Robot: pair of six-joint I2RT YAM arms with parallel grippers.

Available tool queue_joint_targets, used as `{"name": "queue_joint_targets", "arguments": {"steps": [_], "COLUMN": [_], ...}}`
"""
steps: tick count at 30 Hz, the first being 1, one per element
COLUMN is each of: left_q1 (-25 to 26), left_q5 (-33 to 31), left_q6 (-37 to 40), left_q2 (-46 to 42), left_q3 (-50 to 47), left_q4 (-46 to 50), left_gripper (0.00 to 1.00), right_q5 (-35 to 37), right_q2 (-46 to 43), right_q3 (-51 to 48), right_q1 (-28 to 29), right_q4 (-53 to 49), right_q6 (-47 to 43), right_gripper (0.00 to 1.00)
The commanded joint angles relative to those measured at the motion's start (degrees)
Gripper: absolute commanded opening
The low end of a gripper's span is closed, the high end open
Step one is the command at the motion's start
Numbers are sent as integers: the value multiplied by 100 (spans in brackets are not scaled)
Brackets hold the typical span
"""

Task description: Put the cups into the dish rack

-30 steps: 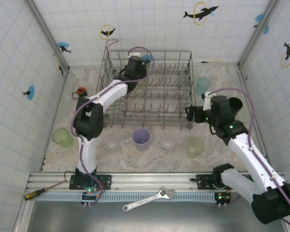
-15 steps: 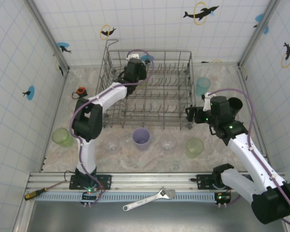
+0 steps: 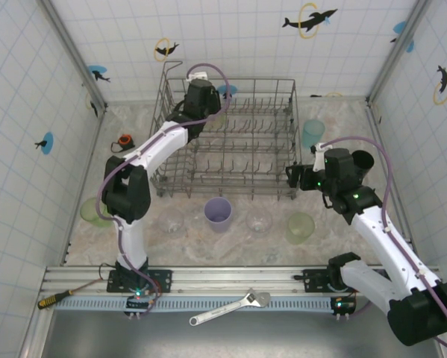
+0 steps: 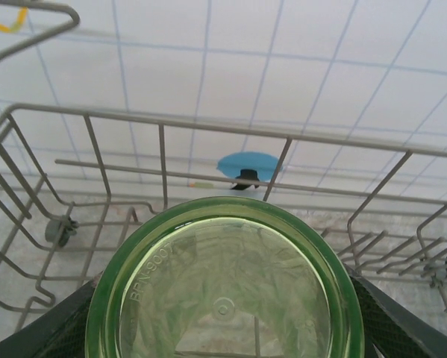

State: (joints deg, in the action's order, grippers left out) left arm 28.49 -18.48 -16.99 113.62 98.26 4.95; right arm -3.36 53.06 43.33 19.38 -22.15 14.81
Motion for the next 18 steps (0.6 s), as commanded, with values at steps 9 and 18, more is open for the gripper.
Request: {"name": "queue_joint_targets", "arguments": {"steps": [9,18], "left_q1": [-13,73], "left_q5": [483,281], "left_q6": [-488,-256], "left_q2": [-149,209], "left_q3": [337,435], "left_q4": [-82,-59], "left_gripper": [0,0], "right_q5": [-86,-73], "right_q2": [-106,-75], "right_q3": [-64,-62], "right_q1": [-19,-28], "right_q4": [163,168], "right_q6": [37,-4], "right_gripper": [100,100]}}
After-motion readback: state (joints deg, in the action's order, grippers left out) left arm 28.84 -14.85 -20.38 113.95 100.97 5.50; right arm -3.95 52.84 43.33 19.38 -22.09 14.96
